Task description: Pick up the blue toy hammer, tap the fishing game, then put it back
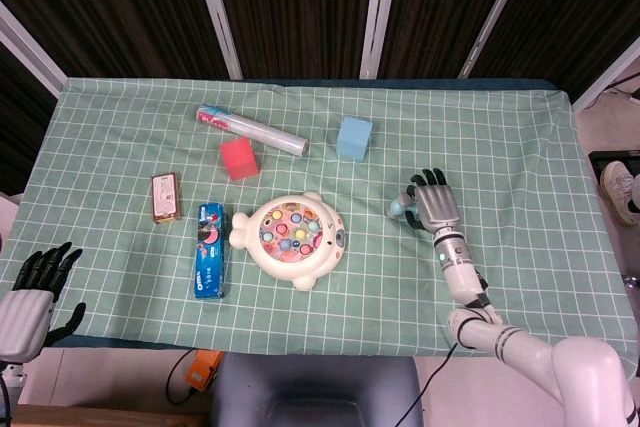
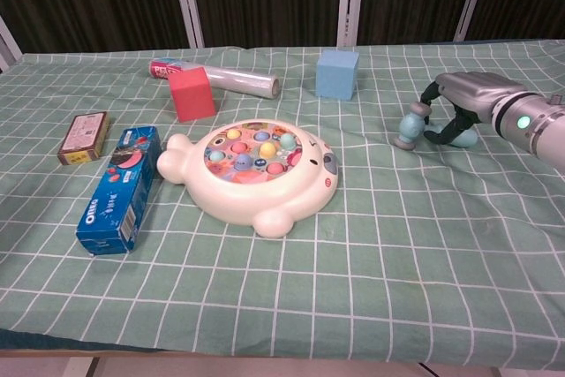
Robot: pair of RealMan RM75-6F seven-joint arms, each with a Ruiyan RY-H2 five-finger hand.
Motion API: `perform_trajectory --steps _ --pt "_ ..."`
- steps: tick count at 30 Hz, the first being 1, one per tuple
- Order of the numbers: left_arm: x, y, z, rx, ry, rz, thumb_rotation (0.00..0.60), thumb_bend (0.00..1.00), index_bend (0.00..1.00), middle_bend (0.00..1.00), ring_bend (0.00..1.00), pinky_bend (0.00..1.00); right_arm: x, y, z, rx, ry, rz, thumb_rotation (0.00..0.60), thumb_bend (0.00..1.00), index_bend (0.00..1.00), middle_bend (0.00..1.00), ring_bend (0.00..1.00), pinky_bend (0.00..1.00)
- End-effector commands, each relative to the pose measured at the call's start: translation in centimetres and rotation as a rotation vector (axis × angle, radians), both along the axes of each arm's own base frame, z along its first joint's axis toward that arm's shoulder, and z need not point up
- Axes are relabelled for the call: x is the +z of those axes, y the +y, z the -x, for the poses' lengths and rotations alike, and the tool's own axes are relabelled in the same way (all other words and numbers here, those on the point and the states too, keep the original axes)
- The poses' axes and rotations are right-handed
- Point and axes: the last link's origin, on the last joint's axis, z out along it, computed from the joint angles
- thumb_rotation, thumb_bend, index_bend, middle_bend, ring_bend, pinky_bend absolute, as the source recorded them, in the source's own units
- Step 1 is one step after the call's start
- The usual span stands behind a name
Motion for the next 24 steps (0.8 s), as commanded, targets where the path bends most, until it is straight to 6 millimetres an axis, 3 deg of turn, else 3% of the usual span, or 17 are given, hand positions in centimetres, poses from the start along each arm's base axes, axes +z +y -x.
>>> perform_trajectory --steps 1,9,17,24 --pt "0.0 0.0 0.0 0.0 0.0 0.0 0.6 0.39 0.0 0.0 0.0 0.05 0.0 -0.01 -0.01 0.0 0.0 0.0 0.6 0.55 0.65 0.33 0.14 0.2" --pt "0.04 -0.03 0.0 -0.002 0.0 -0.001 0.6 0.39 0.0 0.0 0.0 0.05 -0.07 -0.02 -0.08 0.004 -0.004 0.01 0.6 0.57 0.7 0.37 0.2 0.27" --pt "0.04 -0.04 0.01 0.0 0.0 0.0 0.6 0.4 0.0 0.0 0.0 0.05 -0.27 0.05 -0.15 0.025 0.0 0.036 0.6 0.62 0.82 0.51 0.49 0.51" --pt "0.1 -0.1 0.02 -0.001 -0.003 -0.002 0.6 0.39 0.0 0.0 0.0 0.05 -0.43 0.05 -0.16 0.036 -0.002 0.053 0.6 0.62 0.88 0.58 0.59 0.63"
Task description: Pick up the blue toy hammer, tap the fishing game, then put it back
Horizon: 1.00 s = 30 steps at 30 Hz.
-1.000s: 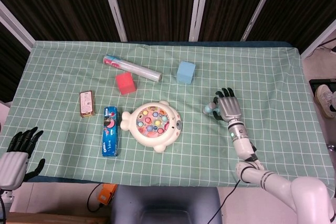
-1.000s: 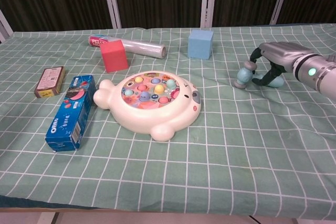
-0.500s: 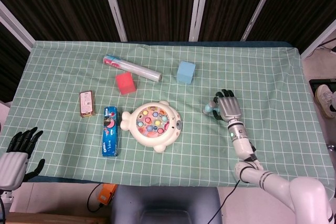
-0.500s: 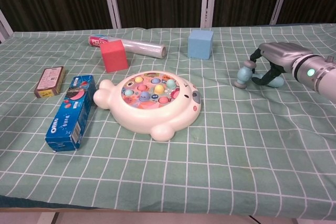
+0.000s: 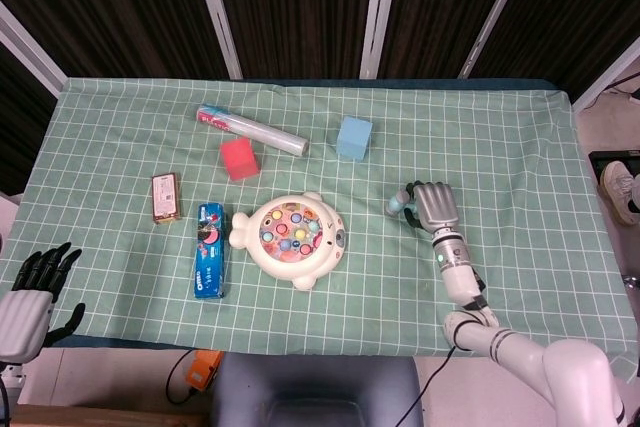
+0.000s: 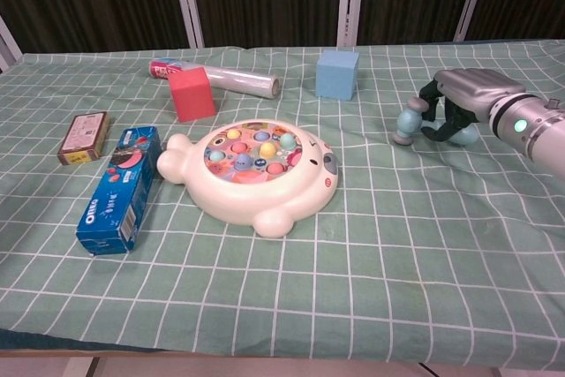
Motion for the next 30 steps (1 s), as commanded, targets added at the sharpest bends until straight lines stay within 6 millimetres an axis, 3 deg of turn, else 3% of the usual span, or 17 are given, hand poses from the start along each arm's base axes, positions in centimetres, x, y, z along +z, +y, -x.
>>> perform_trajectory --steps 1,8,30 --pt "0.0 0.0 0.0 0.0 0.0 0.0 0.6 0.39 0.0 0.0 0.0 0.05 -0.1 0.0 0.0 0.004 -0.001 0.006 0.6 0.62 0.89 0.59 0.61 0.65" --pt "0.1 0.0 0.0 0.002 -0.001 -0.001 0.6 0.39 0.0 0.0 0.0 0.05 -0.4 0.0 0.0 0.007 0.007 0.017 0.6 0.62 0.93 0.63 0.7 0.75" --pt "0.2 0.1 0.1 0.005 -0.005 -0.002 0.6 0.4 0.0 0.0 0.0 0.05 -0.9 -0.1 0.4 0.005 -0.04 0.052 0.6 0.62 1.0 0.71 0.81 0.86"
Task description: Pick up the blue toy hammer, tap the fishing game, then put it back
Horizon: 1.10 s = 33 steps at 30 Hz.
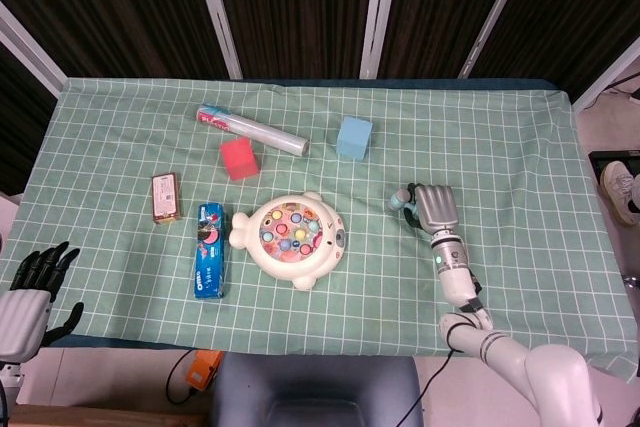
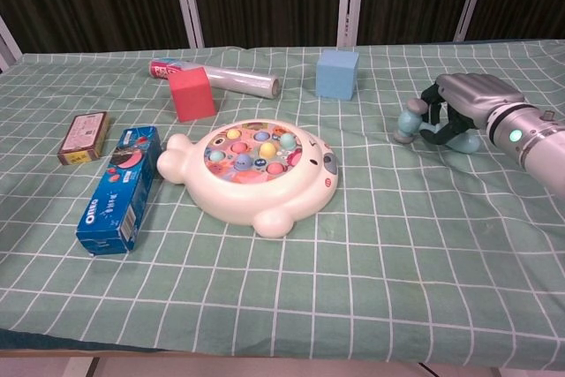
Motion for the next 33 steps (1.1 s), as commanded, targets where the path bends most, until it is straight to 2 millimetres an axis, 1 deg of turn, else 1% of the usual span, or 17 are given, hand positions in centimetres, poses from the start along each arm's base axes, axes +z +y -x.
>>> perform_trajectory --steps 1,5,8,11,14,17,18,20,21,24,27,30,33 --pt "0.0 0.0 0.0 0.001 -0.001 -0.001 0.6 0.4 0.0 0.0 0.0 0.05 0.3 -0.1 -0.3 0.021 -0.028 0.014 0.6 0.62 1.0 0.71 0.81 0.86" --pt "0.1 0.0 0.0 0.001 -0.003 -0.002 0.6 0.4 0.0 0.0 0.0 0.05 1.2 -0.2 -1.2 0.068 -0.059 0.027 0.6 0.63 1.0 0.71 0.81 0.87" --pt "0.1 0.1 0.0 0.0 -0.004 -0.003 0.6 0.4 0.0 0.0 0.0 0.05 2.2 0.2 -2.4 0.127 -0.079 0.033 0.6 0.63 1.0 0.71 0.81 0.87" --pt "0.1 0.1 -0.1 0.0 -0.004 0.0 0.6 0.4 0.0 0.0 0.0 0.05 3.2 0.9 -4.0 0.187 -0.093 0.017 0.6 0.63 1.0 0.71 0.81 0.87" --pt "-0.1 0.0 -0.1 -0.002 -0.002 0.005 0.6 0.39 0.0 0.0 0.0 0.05 4.1 2.2 -6.7 0.265 -0.099 -0.032 0.6 0.63 1.0 0.71 0.81 0.87" --pt "-0.1 0.0 -0.2 -0.006 -0.002 0.007 0.6 0.39 0.0 0.0 0.0 0.05 4.7 3.7 -9.8 0.333 -0.093 -0.096 0.6 0.63 1.0 0.71 0.81 0.87" --pt "-0.1 0.0 -0.2 -0.008 -0.003 0.006 0.6 0.39 0.0 0.0 0.0 0.05 4.9 4.3 -11.2 0.358 -0.083 -0.122 0.6 0.63 1.0 0.71 0.81 0.87" --pt "-0.1 0.0 -0.2 -0.008 -0.004 0.007 0.6 0.39 0.0 0.0 0.0 0.05 5.0 5.1 -13.2 0.397 -0.056 -0.15 0.6 0.63 1.0 0.71 0.81 0.87" --pt "0.0 0.0 -0.2 -0.009 -0.006 0.005 0.6 0.39 0.0 0.0 0.0 0.05 5.0 5.6 -14.6 0.418 -0.043 -0.166 0.6 0.63 1.0 0.71 0.81 0.87" --pt "0.2 -0.1 -0.2 -0.011 -0.011 0.002 0.6 0.39 0.0 0.0 0.0 0.05 4.4 6.5 -17.7 0.444 -0.027 -0.211 0.6 0.63 1.0 0.71 0.81 0.87" --pt "0.5 -0.3 -0.1 -0.016 -0.019 -0.006 0.6 0.39 0.0 0.0 0.0 0.05 3.3 7.1 -20.2 0.453 -0.005 -0.238 0.6 0.63 1.0 0.71 0.82 0.87" --pt "0.8 -0.5 0.0 -0.017 -0.027 -0.013 0.6 0.39 0.0 0.0 0.0 0.05 2.1 7.1 -21.8 0.458 0.059 -0.235 0.6 0.63 1.0 0.71 0.83 0.89" --pt "1.0 -0.6 0.1 -0.019 -0.033 -0.014 0.6 0.4 0.0 0.0 0.0 0.05 0.9 7.1 -22.8 0.447 0.11 -0.239 0.6 0.63 1.0 0.71 0.83 0.89"
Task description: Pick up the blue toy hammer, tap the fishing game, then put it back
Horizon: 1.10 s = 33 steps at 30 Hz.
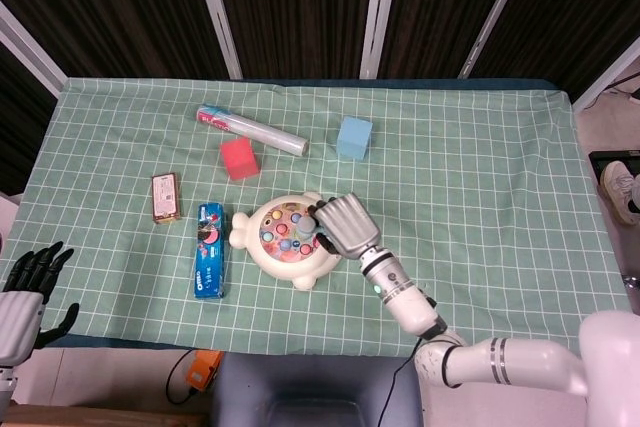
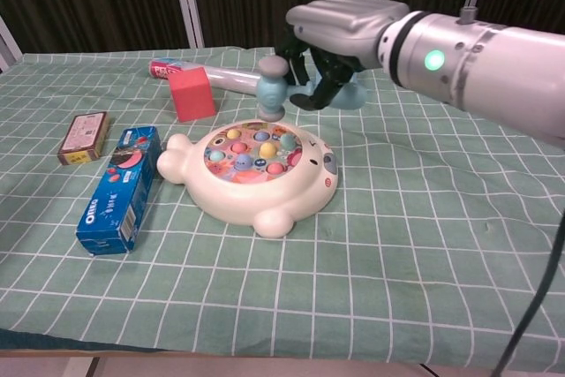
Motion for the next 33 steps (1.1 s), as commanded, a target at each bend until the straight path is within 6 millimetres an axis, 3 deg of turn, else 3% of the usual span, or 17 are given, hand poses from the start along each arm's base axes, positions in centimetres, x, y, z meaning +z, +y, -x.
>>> perform_trajectory --steps 1,8,33 --pt "0.2 -0.1 0.1 -0.003 -0.001 -0.001 0.6 0.4 0.0 0.0 0.0 0.05 -1.9 0.4 -3.0 0.004 0.056 -0.016 0.6 0.63 1.0 0.71 0.83 0.89" --pt "0.3 -0.2 0.1 -0.004 -0.005 0.0 0.6 0.4 0.0 0.0 0.0 0.05 -3.5 0.6 -3.6 -0.02 0.12 -0.032 0.6 0.62 1.0 0.71 0.83 0.89" --pt "0.3 -0.2 0.2 -0.003 -0.007 0.002 0.6 0.4 0.0 0.0 0.0 0.05 -5.8 0.0 -2.5 -0.047 0.188 -0.024 0.6 0.62 0.99 0.71 0.83 0.89"
